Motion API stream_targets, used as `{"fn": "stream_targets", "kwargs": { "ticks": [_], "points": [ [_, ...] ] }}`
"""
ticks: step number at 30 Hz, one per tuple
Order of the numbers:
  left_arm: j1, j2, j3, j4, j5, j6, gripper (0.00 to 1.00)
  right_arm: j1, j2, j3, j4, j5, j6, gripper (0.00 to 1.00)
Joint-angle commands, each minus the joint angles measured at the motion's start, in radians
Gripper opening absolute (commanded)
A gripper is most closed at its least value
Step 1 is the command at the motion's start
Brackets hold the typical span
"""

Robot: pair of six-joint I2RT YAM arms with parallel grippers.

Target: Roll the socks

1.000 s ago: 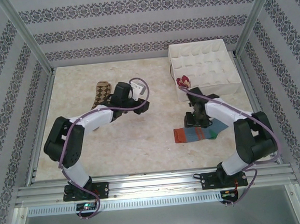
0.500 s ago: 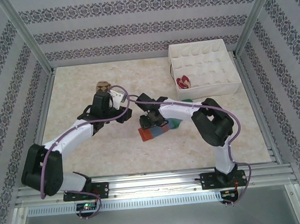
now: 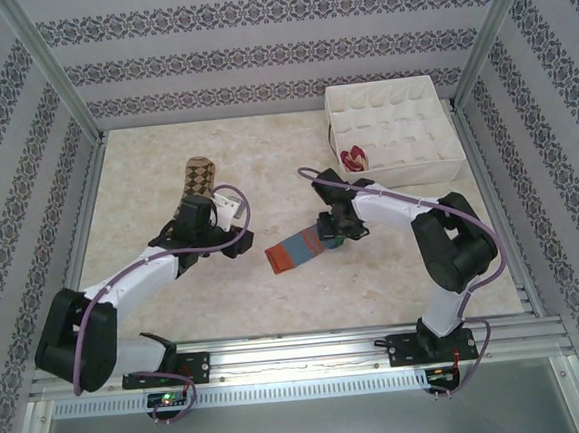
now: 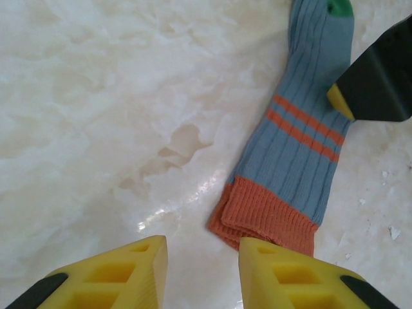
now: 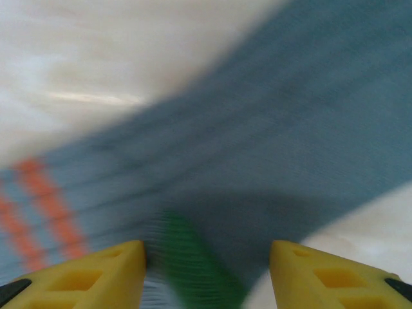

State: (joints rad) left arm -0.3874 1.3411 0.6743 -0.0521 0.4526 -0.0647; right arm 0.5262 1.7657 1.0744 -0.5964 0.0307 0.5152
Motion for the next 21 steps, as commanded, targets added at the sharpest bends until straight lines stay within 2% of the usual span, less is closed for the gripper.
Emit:
{"fn": "stream_targets", "kwargs": {
  "ticks": [1, 6, 9, 15, 21],
  "points": [
    [-0.047, 0.068, 0.031, 0.053, 0.032, -0.017, 0.34, -0.004, -0.017, -0.053, -0.022, 0.036, 0.016, 0.53],
    [-0.126, 0.205, 0.09, 0.068, 0.017, -0.046, 0.3, -0.006, 0.044, -0.045, 0.012, 0.018, 0.004, 0.5],
    [-0.144, 0.247, 0.085, 0.091, 0.01, -0.078, 0.29, 0.009, 0.09, -0.011, 0.019, 0.008, 0.001, 0.49],
    [-0.145, 0.231, 0.035, 0.032, -0.053, -0.069, 0.29, 0.059, 0.187, 0.105, 0.004, 0.003, -0.042, 0.48],
    [-0.159, 0.174, -0.065, 0.05, -0.038, -0.106, 0.29, 0.094, 0.288, 0.29, -0.055, 0.002, -0.144, 0.47]
  ]
}}
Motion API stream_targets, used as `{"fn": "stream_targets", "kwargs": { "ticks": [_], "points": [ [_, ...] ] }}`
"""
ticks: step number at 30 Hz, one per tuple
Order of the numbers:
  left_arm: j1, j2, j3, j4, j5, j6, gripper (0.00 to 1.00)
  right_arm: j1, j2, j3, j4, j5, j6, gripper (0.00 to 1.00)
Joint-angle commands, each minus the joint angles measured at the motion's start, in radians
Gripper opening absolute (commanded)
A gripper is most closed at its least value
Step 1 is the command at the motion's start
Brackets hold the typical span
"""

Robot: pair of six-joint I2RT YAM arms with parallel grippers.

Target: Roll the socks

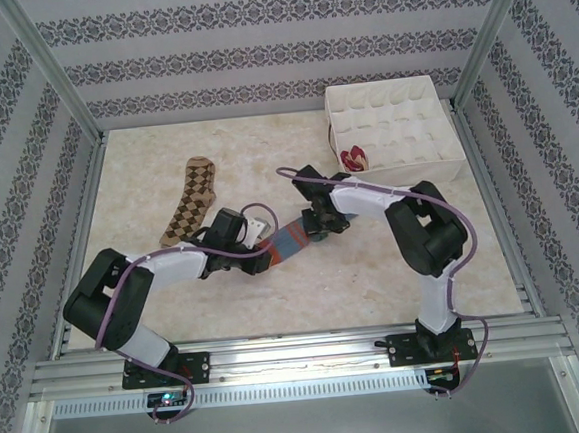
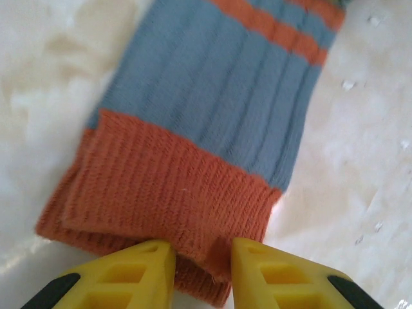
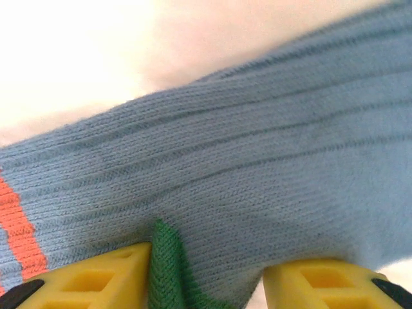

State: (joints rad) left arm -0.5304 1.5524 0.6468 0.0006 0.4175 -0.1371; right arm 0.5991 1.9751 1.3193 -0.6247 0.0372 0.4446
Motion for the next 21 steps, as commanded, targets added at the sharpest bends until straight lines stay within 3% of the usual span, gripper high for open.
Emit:
{"fn": "stream_targets", "kwargs": {
  "ticks": [1, 8, 13, 21],
  "points": [
    [-0.021, -0.047, -0.05, 0.0, -0.005, -0.044, 0.29, 0.027, 0.096, 0.081, -0.043, -0.005, -0.093, 0.47],
    [-0.034, -0.226, -0.121, -0.02, -0.123, -0.092, 0.28, 0.05, 0.139, 0.236, -0.106, 0.027, -0.148, 0.47],
    [-0.035, -0.4, -0.13, -0.114, -0.326, -0.091, 0.29, 0.065, 0.167, 0.346, -0.154, 0.054, -0.177, 0.47],
    [-0.028, -0.631, -0.144, -0.237, -0.667, -0.208, 0.33, 0.195, 0.026, 0.172, -0.002, 0.201, -0.161, 0.47]
  ]
}}
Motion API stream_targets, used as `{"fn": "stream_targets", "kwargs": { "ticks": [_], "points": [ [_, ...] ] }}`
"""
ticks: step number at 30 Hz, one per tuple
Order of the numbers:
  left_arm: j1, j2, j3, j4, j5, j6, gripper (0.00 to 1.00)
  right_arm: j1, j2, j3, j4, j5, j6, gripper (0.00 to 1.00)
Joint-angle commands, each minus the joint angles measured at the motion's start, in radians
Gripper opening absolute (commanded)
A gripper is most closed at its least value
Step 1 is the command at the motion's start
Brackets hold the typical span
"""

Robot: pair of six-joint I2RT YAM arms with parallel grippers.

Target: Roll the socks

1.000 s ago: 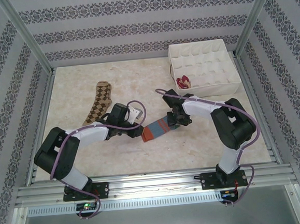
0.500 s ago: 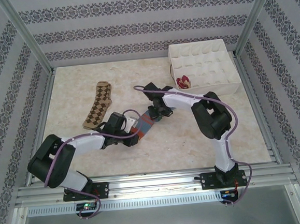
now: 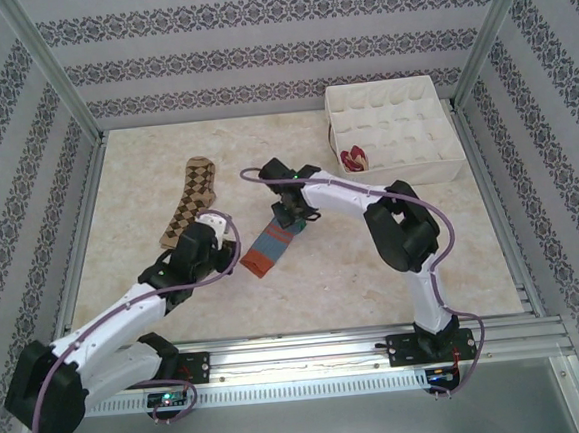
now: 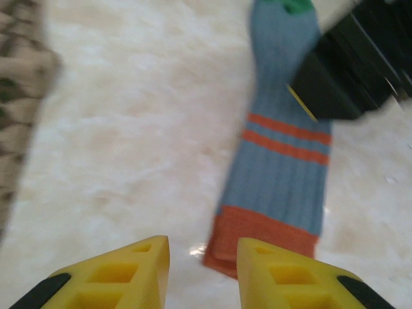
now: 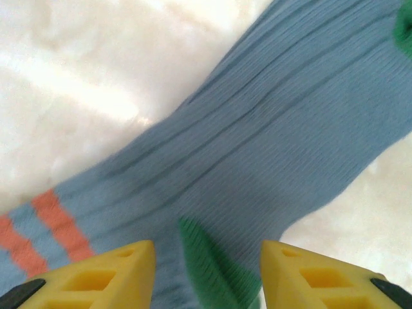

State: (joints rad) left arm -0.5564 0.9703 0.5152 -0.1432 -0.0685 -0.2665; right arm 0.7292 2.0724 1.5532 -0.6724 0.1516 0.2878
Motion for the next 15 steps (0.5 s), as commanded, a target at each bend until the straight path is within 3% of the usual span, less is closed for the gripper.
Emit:
{"fn": "stream_targets", "kwargs": {
  "ticks": [1, 4, 7, 15],
  "points": [
    [0.004, -0.067, -0.011, -0.11, -0.205, -0.102, 0.34, 0.094, -0.091, -0.1, 0.075, 0.105, -0.015, 0.47],
    [0.04, -0.087, -0.004, -0.158, -0.221, -0.182, 0.36, 0.188, -0.144, -0.214, 0.188, 0.126, -0.029, 0.47],
    [0.089, -0.086, 0.002, -0.185, -0.167, -0.255, 0.38, 0.273, -0.173, -0.296, 0.298, 0.118, -0.053, 0.48],
    [0.182, -0.129, -0.033, -0.182, -0.055, -0.357, 0.4, 0.375, -0.094, -0.252, 0.332, 0.101, -0.135, 0.52]
  ]
}}
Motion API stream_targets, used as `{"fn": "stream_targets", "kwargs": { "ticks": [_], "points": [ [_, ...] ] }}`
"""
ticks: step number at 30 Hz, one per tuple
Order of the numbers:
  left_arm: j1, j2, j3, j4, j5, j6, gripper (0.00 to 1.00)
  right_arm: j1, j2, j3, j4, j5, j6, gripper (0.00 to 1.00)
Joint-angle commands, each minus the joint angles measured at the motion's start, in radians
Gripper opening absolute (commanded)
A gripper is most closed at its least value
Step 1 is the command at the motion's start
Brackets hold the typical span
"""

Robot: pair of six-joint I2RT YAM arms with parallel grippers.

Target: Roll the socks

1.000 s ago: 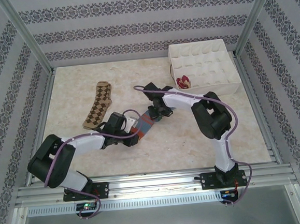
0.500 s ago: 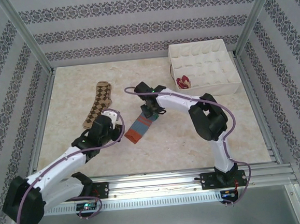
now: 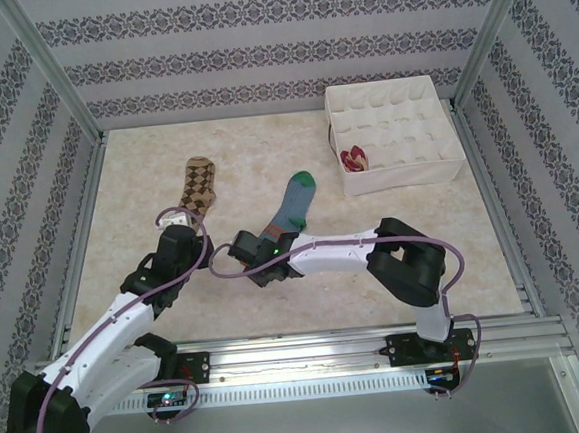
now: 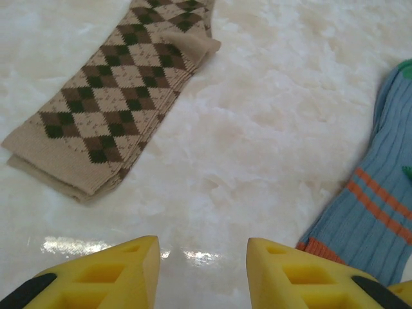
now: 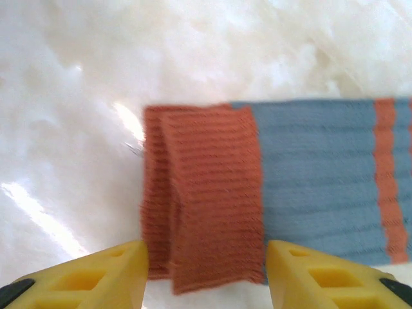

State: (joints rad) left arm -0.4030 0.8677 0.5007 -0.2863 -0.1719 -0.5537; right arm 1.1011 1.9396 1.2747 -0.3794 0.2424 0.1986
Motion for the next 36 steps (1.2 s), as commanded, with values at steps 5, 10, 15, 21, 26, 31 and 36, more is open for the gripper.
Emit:
{"fn": "stream_targets", "kwargs": {
  "ticks": [5, 10, 15, 21, 26, 31, 36],
  "points": [
    [0.049, -0.038, -0.022, -0.057, 0.072, -0.062, 0.4, 0.014, 0.072, 0.027, 0.021, 0.024, -0.073, 0.52],
    [0.054, -0.018, -0.009, -0.068, 0.088, -0.035, 0.4, 0.023, 0.079, -0.017, 0.024, 0.031, -0.091, 0.51],
    [0.056, -0.002, 0.002, -0.067, 0.116, 0.022, 0.41, 0.029, 0.071, -0.057, 0.042, 0.052, -0.118, 0.31],
    [0.056, 0.003, 0.006, 0.0, 0.225, 0.127, 0.44, 0.009, -0.013, -0.134, 0.107, 0.051, -0.151, 0.07],
    [0.056, 0.068, 0.009, 0.119, 0.349, 0.234, 0.45, -0.065, -0.126, -0.224, 0.16, -0.12, -0.144, 0.01],
    [0.057, 0.162, -0.006, 0.369, 0.581, 0.38, 0.44, -0.18, -0.181, -0.242, 0.113, -0.407, -0.14, 0.0],
    [0.055, 0.223, -0.023, 0.547, 0.846, 0.624, 0.44, -0.247, -0.195, -0.255, 0.075, -0.566, -0.145, 0.0]
  ]
}}
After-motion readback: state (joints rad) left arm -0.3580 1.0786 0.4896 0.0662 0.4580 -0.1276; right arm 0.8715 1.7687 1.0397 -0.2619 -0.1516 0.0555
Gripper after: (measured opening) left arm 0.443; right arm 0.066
